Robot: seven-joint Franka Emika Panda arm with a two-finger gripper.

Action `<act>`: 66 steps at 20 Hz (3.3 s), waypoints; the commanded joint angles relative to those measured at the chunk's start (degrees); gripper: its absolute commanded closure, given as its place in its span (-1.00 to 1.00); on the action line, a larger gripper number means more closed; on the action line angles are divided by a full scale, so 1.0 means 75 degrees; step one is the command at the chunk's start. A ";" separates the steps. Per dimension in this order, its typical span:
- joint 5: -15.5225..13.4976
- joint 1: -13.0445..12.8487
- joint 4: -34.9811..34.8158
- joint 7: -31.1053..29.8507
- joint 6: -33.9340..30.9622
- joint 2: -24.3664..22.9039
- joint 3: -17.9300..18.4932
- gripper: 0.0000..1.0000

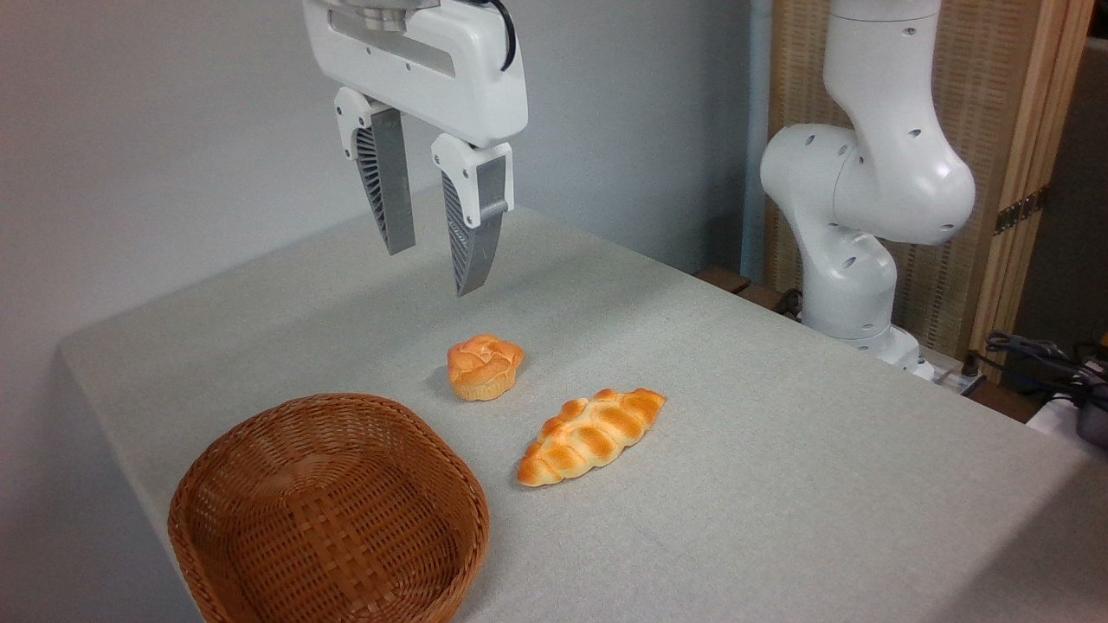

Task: Put bread into the basket
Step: 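Move the open gripper toward the small round orange bun, then lower the open gripper around the small round bun, then close the gripper on the round bun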

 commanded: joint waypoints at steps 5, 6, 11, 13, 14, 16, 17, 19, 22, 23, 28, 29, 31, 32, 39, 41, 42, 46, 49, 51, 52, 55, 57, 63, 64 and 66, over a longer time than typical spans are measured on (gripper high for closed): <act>-0.0179 0.0147 -0.0129 0.0157 -0.0113 -0.0197 0.0058 -1.00; -0.0179 0.0147 -0.0129 0.0157 -0.0113 -0.0197 0.0058 -1.00; -0.0179 0.0147 -0.0141 0.0146 -0.0113 -0.0208 0.0058 -1.00; -0.0179 0.0147 -0.0234 0.0146 -0.0113 -0.0255 0.0058 -1.00; -0.0179 0.0147 -0.0385 0.0157 -0.0102 -0.0383 0.0058 -1.00; -0.0191 0.0147 -0.0911 0.0169 0.0050 -0.0734 0.0058 -1.00; -0.0191 0.0147 -0.1112 0.0169 0.0062 -0.0875 0.0058 -1.00; -0.0249 0.0135 -0.1475 0.0169 0.0063 -0.1051 0.0047 -1.00; -0.0623 0.0065 -0.2166 0.0169 0.0261 -0.1403 0.0035 -1.00; -0.0775 0.0007 -0.2377 0.0181 0.0366 -0.1462 0.0000 -1.00; -0.0812 -0.0661 -0.3455 0.0204 0.1477 -0.1427 -0.0129 -1.00; -0.0812 -0.0708 -0.3701 0.0204 0.1852 -0.1404 -0.0292 -1.00; -0.0812 -0.0767 -0.4159 0.0192 0.2300 -0.1322 -0.0632 -1.00; -0.0824 -0.0767 -0.4230 0.0192 0.2301 -0.1252 -0.0726 -1.00; -0.0835 -0.0779 -0.4477 0.0204 0.2546 -0.0713 -0.1160 -1.00; -0.0835 -0.0779 -0.4489 0.0192 0.2710 -0.0561 -0.1242 -1.00; -0.0835 -0.0779 -0.4500 0.0192 0.2723 -0.0490 -0.1277 -1.00; -0.0905 -0.0779 -0.4535 0.0192 0.2770 -0.0279 -0.1313 -1.00; -0.1011 -0.0779 -0.4547 0.0192 0.2770 -0.0162 -0.1325 -1.00; -0.1011 -0.0779 -0.4547 0.0192 0.2781 -0.0138 -0.1325 -0.68; -0.1011 -0.0779 -0.4547 0.0192 0.2781 -0.0127 -0.1325 -0.45; -0.1023 -0.0779 -0.4547 0.0192 0.2781 -0.0091 -0.1325 0.15; -0.1023 -0.0779 -0.4547 0.0192 0.2770 -0.0080 -0.1325 0.32; -0.1011 -0.0791 -0.4536 0.0192 0.2770 -0.0080 -0.1325 0.37; -0.1011 -0.0791 -0.4535 0.0192 0.2758 -0.0080 -0.1325 0.37; -0.1011 -0.0791 -0.4501 0.0169 0.2630 -0.0091 -0.1325 0.37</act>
